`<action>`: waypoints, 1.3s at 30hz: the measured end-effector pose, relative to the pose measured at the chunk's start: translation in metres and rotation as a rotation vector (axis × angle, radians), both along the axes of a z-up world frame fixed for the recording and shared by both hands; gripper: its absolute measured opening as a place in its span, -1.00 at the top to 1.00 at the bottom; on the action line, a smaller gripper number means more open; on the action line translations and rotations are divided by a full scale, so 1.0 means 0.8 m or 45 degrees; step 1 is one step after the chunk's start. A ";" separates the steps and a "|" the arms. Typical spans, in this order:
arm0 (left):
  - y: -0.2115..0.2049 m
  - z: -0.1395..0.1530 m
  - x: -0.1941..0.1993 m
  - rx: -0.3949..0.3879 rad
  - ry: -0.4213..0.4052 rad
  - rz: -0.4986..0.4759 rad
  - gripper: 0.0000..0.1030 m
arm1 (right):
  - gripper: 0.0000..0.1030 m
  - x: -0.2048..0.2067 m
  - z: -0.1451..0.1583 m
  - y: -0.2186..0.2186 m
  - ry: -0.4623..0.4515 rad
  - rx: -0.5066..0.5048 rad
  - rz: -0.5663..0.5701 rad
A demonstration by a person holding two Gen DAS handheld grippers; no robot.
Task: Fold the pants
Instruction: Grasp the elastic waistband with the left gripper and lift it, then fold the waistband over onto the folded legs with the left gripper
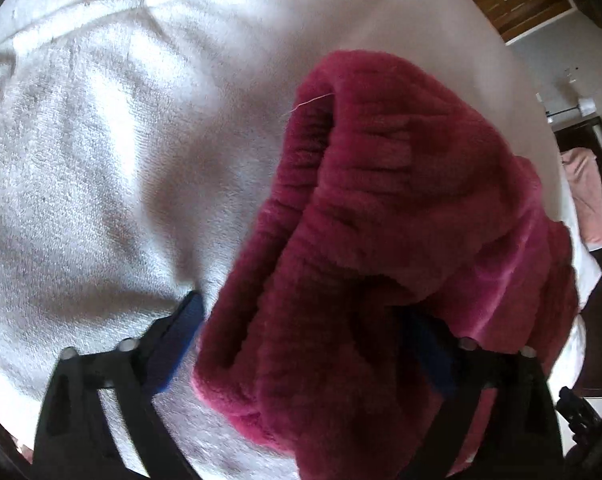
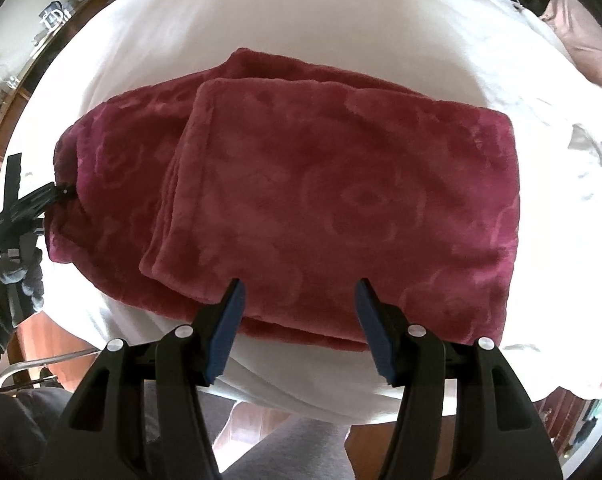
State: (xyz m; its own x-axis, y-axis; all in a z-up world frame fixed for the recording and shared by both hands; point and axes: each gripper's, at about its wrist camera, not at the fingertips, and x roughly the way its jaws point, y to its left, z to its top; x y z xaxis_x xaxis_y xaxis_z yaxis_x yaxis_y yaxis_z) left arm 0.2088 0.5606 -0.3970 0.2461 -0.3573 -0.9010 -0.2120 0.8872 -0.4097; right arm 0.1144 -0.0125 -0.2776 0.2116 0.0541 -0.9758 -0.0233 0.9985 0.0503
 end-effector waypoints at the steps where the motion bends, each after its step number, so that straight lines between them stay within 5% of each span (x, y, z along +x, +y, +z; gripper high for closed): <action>1: 0.000 0.004 -0.003 -0.012 -0.002 0.001 -0.45 | -0.14 0.000 0.000 0.000 -0.002 -0.002 -0.003; 5: -0.012 0.017 -0.012 -0.049 -0.011 -0.018 0.04 | -0.14 0.001 0.005 0.001 -0.020 0.000 -0.003; 9: -0.018 0.033 -0.019 -0.038 -0.027 -0.017 0.22 | -0.14 0.003 0.009 0.003 -0.039 0.004 0.013; 25: -0.042 0.142 -0.026 -0.047 -0.230 0.017 0.29 | -0.14 -0.009 0.015 -0.047 -0.083 0.046 -0.051; 39: -0.222 0.264 -0.039 -0.012 -0.475 -0.247 0.30 | -0.14 -0.034 0.013 -0.134 -0.129 0.149 -0.129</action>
State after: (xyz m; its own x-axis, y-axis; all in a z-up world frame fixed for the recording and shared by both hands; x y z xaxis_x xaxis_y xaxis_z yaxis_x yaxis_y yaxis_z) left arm 0.1772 0.3827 -0.1860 0.4823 -0.4367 -0.7594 0.1229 0.8920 -0.4349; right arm 0.0872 -0.1194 -0.2668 0.3185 0.1394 -0.9376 0.0664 0.9834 0.1687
